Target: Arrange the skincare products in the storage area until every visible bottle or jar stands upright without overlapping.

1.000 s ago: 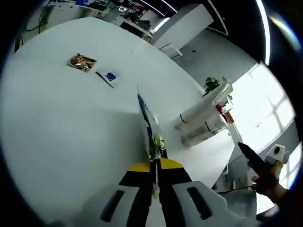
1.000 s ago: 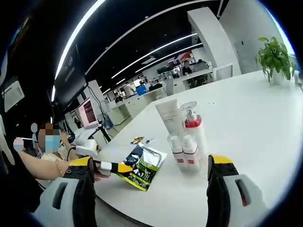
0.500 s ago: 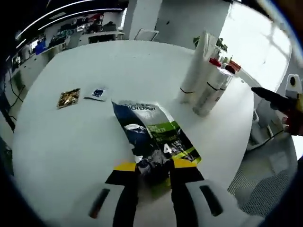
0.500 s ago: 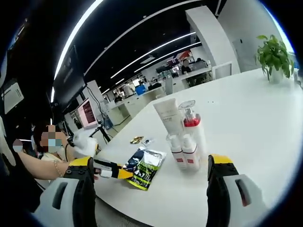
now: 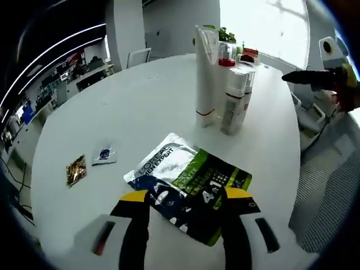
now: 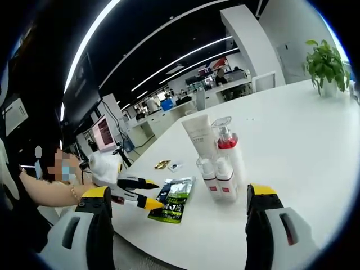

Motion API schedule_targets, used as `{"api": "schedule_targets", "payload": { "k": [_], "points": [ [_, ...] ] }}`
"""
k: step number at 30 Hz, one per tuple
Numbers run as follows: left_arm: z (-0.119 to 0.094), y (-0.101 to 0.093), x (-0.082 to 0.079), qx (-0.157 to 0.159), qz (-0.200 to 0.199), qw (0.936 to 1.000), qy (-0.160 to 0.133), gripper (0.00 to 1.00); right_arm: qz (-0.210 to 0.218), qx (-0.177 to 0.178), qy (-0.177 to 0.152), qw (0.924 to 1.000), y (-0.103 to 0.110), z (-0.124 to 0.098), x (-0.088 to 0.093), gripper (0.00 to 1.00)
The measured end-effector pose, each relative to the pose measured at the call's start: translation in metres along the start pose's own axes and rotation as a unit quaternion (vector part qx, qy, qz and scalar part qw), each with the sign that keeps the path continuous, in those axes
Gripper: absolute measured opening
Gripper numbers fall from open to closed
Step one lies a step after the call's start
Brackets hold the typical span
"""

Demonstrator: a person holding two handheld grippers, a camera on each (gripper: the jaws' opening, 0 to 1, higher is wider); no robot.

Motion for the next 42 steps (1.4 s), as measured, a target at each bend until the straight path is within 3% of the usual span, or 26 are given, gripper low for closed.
{"api": "schedule_targets", "payload": {
  "k": [5,9,14,28,34,42],
  "points": [
    [0.012,0.004,0.000,0.025,0.038,0.9989,0.012,0.55,0.001,0.000,0.000,1.0000,-0.001,0.004,-0.002,1.00],
    [0.020,0.003,0.004,0.038,0.041,0.9977,0.038,0.59,0.002,-0.001,0.002,1.0000,0.000,0.005,-0.001,1.00],
    [0.030,0.008,0.002,0.047,0.024,0.9982,0.028,0.61,0.007,0.004,0.008,0.9999,-0.001,0.004,0.002,1.00],
    [0.051,0.014,-0.017,0.077,0.050,0.9956,0.018,0.61,0.014,0.011,0.007,0.9998,-0.008,0.005,0.002,1.00],
    [0.046,0.014,-0.017,0.072,0.038,0.9964,0.023,0.63,0.014,0.010,0.010,0.9998,-0.010,0.007,0.002,1.00],
    [0.019,0.018,-0.020,0.050,0.021,0.9985,-0.003,0.71,0.008,-0.002,0.019,0.9998,-0.006,0.015,0.003,1.00]
  ]
}}
Point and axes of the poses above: the point that each gripper's makers call its tool centre point, and the gripper's own axes: z roughly forward along the fingers, y roughly to its left, x roughly out of its underside, the point moved 10 cm from there along -z, roughly backward along the fingers, and after that the axes turned 3 degrees about y, right-handed, at the moved point
